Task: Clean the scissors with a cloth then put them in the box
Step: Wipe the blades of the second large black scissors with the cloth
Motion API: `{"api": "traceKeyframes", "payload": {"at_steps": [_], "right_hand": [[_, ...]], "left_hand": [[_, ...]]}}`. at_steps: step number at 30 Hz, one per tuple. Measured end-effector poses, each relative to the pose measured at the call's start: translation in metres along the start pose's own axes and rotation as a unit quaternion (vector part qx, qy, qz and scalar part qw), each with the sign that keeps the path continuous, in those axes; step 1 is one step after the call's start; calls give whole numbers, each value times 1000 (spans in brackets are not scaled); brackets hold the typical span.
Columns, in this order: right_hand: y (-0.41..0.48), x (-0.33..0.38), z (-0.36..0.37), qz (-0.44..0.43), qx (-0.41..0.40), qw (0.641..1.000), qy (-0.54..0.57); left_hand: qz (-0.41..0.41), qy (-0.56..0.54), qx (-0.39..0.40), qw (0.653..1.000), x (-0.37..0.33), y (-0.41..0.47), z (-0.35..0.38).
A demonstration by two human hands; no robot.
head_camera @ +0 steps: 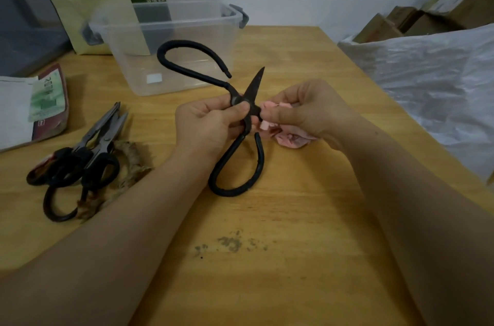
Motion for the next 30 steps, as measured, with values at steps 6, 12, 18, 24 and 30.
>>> {"api": "traceKeyframes", "payload": {"at_steps": [6,12,18,24,30], "right_hand": [[3,2,-11,-28,-31,999,5],[7,-2,5,-35,27,997,56],[10,-1,-17,-64,-15,996,-66],[10,-4,-11,-54,-4,998,36],[12,1,-10,-77,15,996,-50]], "left_hand": [[8,-10,-7,1000,-3,2,-5],[-7,-22,-9,1000,-2,0,-3],[-11,-38,-22,999,-4,4,-11],[3,-22,-6,1000,-3,0,-2],[-25,-46,-10,999,-3,4,-7]]}}
Point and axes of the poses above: each hand's wrist, its own y-axis towards the middle knuckle, its own z-axis out of the palm, x = y × z, the point moved 6 cm from there along y, towards the middle knuckle, and after that the axes turned 14 degrees about y, right-handed, at the moved point
